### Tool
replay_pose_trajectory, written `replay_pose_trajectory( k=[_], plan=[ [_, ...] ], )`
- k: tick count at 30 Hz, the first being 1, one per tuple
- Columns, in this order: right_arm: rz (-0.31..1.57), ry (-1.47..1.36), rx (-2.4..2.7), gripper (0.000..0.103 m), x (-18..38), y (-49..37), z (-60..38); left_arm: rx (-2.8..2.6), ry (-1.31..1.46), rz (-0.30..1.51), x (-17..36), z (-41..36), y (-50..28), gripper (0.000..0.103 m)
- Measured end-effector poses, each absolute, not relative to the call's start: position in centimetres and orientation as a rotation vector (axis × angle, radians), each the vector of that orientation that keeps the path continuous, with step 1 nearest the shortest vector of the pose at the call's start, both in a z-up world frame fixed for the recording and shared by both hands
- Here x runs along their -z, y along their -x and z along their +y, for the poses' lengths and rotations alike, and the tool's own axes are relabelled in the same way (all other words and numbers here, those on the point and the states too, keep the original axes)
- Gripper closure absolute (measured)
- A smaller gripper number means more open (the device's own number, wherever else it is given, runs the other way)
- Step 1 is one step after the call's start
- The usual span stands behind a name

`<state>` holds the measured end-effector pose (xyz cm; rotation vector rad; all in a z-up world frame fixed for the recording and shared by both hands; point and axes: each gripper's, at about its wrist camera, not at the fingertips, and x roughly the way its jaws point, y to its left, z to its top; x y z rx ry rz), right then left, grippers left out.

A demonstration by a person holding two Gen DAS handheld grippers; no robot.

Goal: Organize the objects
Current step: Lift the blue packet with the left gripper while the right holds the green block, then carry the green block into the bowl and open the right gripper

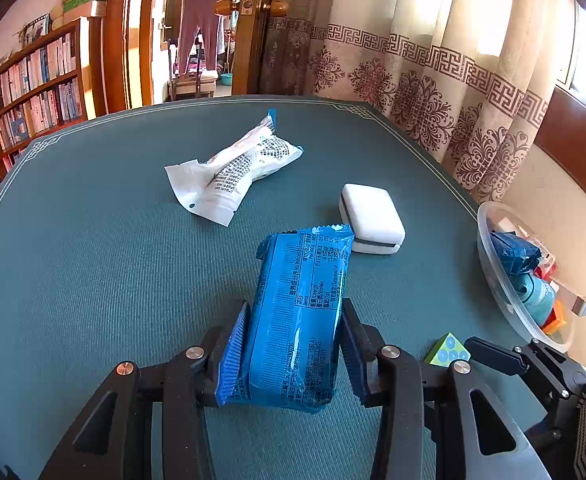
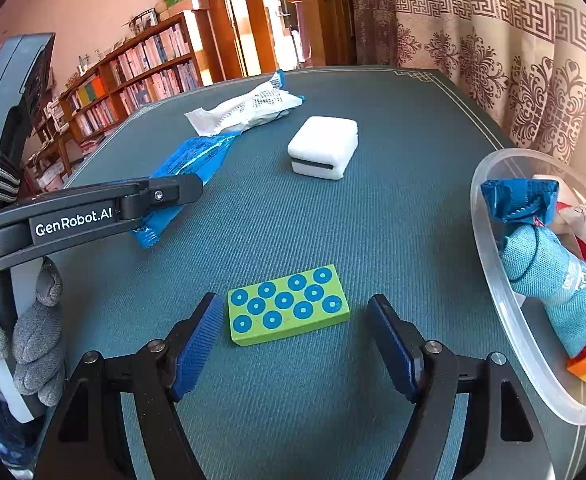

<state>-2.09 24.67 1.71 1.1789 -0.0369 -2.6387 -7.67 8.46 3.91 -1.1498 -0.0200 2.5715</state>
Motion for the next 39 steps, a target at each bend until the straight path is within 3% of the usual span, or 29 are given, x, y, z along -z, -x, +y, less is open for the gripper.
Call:
replay_pose_trajectory(
  k=[4,7,20,39],
  plan=[
    [0.051,-1.171,2.653,0.029,-1.5,2.4,23.7,-2.567,1.153,-0.022,-3.8,8.5,7.7,0.056],
    [0.066,-1.168,2.670,0.039,-1.6,2.4,23.7,-2.565,1.154,-0.019,-3.7,8.6,7.6,0.056],
    [-0.031,-1.038,2.775,0.040,-5.8,-0.6,26.5,-2.556,1.135,0.001,-4.1,9.2,7.1,0.056],
    [-0.200,-1.023,3.121,0.039,-10.1,-3.4,39.9,-2.507,1.131,0.067,-4.4,12.0,5.6,0.056]
  ],
)
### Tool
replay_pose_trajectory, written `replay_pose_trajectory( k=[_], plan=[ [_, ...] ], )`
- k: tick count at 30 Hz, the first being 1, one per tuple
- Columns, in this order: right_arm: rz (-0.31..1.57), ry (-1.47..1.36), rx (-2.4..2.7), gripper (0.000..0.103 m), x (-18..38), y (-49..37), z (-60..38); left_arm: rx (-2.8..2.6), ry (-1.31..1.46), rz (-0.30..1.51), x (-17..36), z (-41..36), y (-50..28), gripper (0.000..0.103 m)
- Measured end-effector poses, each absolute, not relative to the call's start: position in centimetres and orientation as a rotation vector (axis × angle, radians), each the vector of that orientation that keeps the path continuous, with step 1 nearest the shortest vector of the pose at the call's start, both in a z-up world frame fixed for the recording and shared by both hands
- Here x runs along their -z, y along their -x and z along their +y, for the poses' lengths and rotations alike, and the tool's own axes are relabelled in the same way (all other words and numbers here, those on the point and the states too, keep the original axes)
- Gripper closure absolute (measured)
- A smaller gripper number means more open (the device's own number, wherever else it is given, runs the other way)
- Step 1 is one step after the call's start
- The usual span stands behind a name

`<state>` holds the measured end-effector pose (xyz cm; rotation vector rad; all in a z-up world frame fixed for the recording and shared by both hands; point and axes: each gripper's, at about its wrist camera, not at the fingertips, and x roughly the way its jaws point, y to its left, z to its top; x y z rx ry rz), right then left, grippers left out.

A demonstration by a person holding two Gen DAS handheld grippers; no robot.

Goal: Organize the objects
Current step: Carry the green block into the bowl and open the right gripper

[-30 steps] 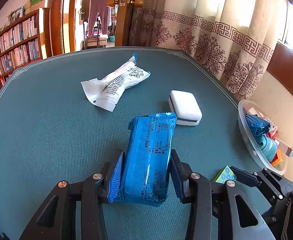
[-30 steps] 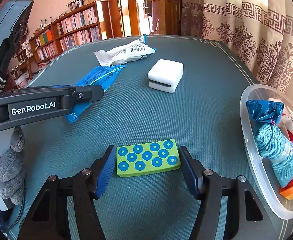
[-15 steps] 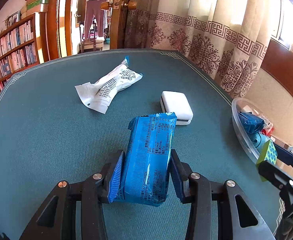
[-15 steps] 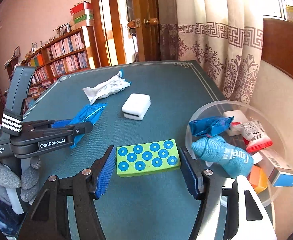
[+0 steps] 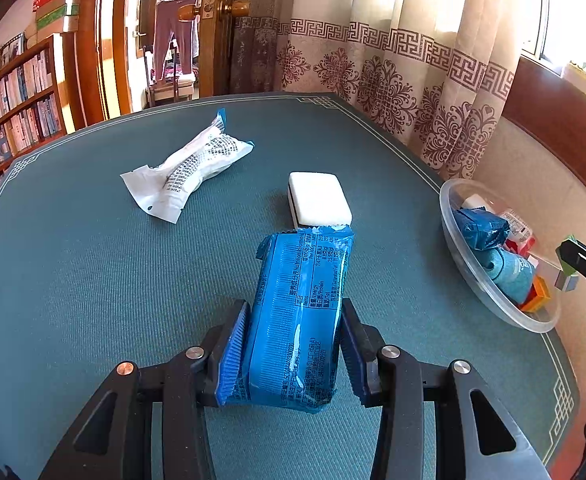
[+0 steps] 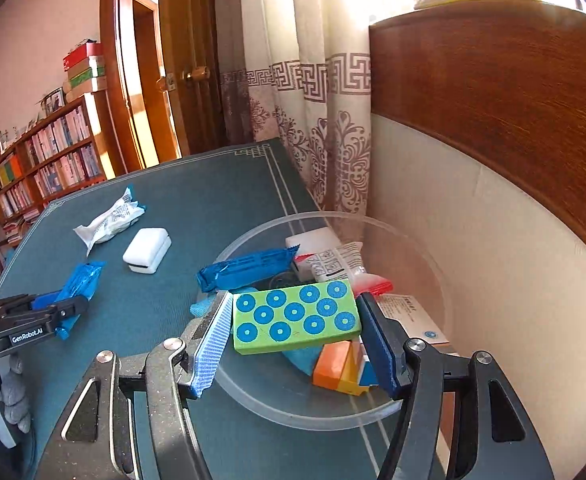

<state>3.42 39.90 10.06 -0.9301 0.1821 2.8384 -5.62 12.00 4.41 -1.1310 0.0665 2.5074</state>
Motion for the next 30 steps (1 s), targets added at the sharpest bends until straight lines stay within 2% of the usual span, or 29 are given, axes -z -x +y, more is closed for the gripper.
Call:
replay_pose_trajectory(
  k=[17,30],
  plan=[
    [0.342,0.978,-2.751,0.039,-7.6,-2.4,44.4,-2.466,1.131,0.119,-4.7,14.8,4.8,0.056],
    [0.307,0.880,-2.777,0.039,-8.4,-3.6,43.9,-2.413,1.113,0.151,-5.6,17.5,4.4,0.056]
  ],
)
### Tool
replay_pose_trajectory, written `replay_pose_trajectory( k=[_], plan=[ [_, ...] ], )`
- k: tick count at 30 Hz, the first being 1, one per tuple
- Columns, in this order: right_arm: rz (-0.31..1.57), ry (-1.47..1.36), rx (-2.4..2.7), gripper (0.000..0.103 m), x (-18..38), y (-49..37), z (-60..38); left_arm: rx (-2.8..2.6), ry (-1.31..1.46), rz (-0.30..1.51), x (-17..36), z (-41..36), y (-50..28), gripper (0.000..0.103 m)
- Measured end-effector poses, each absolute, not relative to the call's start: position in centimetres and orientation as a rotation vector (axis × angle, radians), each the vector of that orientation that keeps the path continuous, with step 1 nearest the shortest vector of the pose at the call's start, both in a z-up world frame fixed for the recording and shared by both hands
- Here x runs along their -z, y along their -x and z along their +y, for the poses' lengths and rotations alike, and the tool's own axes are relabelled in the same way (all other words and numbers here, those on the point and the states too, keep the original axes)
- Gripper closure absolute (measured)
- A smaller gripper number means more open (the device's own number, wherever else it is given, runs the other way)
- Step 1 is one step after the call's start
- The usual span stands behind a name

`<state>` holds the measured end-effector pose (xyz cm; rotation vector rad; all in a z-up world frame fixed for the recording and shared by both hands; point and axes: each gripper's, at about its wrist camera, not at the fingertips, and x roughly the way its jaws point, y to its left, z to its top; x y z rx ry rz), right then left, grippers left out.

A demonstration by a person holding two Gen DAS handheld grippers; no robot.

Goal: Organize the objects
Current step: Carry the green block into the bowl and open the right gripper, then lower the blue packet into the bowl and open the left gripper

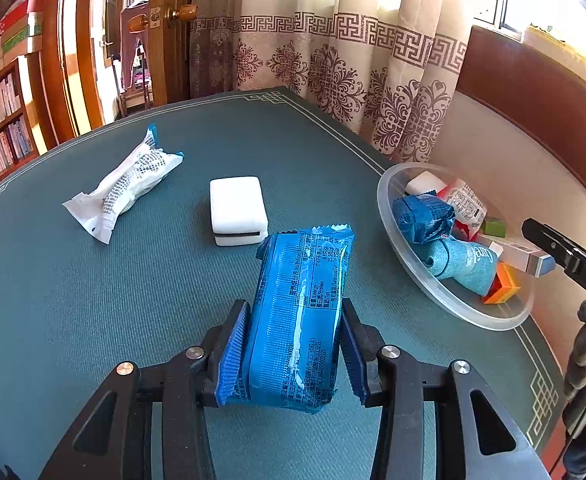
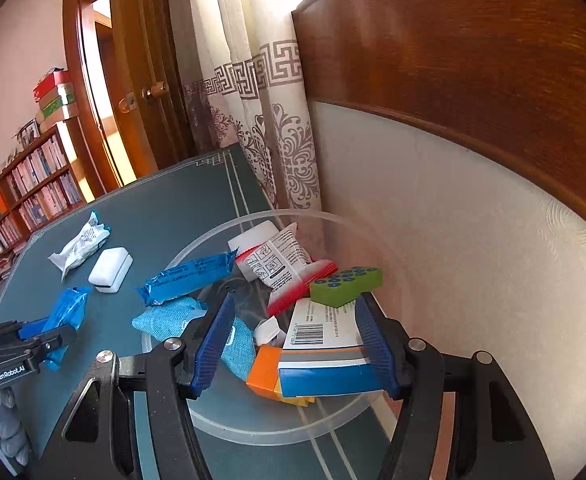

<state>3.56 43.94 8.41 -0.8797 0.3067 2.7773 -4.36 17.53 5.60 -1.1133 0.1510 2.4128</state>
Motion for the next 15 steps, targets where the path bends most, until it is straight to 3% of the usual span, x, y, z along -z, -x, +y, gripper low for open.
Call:
replay_pose_trajectory(
  k=[15],
  plan=[
    [0.234,0.768,-2.805,0.039,-9.5,-5.4,44.0,-2.271,0.969,0.261,-9.5,26.2,3.7,0.056]
  ],
)
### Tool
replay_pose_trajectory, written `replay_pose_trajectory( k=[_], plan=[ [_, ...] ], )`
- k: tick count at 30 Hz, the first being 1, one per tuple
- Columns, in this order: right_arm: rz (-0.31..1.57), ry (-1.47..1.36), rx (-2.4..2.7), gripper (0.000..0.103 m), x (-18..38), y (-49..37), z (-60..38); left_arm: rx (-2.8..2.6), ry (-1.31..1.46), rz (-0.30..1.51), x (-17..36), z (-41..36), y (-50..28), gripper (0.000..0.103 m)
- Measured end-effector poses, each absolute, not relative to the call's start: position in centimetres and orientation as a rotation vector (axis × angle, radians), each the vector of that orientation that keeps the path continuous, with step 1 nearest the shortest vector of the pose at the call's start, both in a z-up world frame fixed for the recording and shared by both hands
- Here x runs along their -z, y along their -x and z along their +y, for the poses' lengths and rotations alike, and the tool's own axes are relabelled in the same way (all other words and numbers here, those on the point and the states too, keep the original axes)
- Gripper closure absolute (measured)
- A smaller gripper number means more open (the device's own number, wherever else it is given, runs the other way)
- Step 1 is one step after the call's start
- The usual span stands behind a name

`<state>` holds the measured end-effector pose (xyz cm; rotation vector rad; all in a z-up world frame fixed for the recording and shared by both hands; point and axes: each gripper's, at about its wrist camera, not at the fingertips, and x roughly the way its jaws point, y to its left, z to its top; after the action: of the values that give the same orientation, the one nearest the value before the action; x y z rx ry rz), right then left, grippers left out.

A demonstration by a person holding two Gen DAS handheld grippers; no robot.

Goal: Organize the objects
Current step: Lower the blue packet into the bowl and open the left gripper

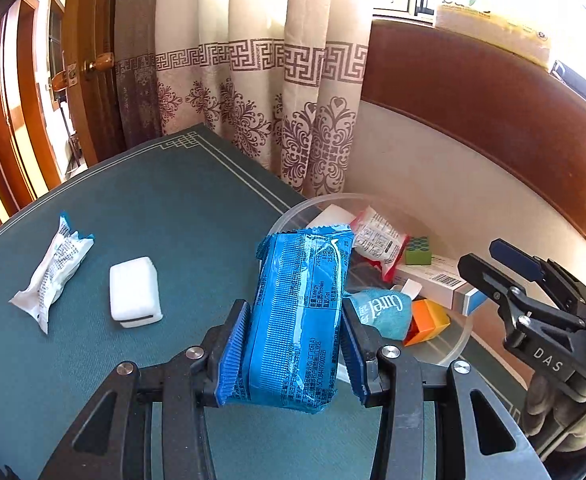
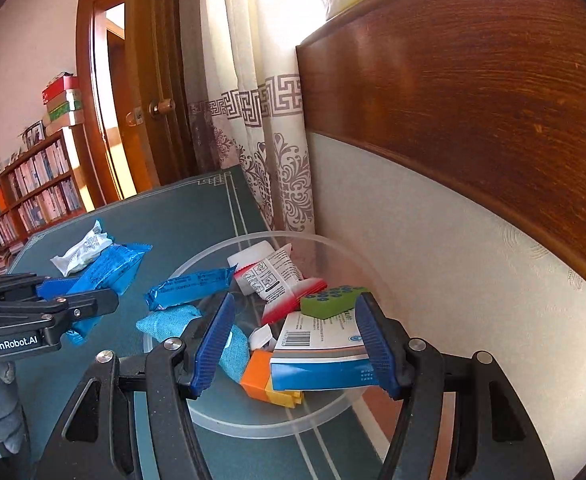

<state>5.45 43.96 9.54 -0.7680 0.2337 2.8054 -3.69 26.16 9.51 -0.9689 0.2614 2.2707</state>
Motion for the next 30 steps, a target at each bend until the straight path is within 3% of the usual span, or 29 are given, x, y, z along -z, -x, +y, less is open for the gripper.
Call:
replay_pose_trajectory(
  k=[10,12,13,21,26,30],
  plan=[
    [0.252,0.786,-2.805,0.039,-8.9,-5.5,44.7,-2.183,0.952,0.264,-9.3,31.3,5.2,0.056],
    [0.256,0.794,-2.802,0.039,-8.7,-5.4,44.7,-2.185,0.946,0.239,-9.2,31.6,5.6,0.040],
    [0.258,0.799,-2.800,0.039,-8.6,-5.3,44.8,-2.193,0.944,0.228,-9.2,31.6,5.8,0.026],
    [0.265,0.817,-2.797,0.039,-8.1,-5.2,44.5,-2.224,0.959,0.193,-8.7,29.7,5.8,0.021],
    [0.264,0.828,-2.802,0.039,-7.9,-5.2,44.0,-2.254,0.997,0.152,-8.3,28.6,6.3,0.006],
    [0.271,0.828,-2.806,0.035,-7.9,-5.3,43.6,-2.281,1.012,0.121,-8.2,27.4,6.5,0.001]
  ],
)
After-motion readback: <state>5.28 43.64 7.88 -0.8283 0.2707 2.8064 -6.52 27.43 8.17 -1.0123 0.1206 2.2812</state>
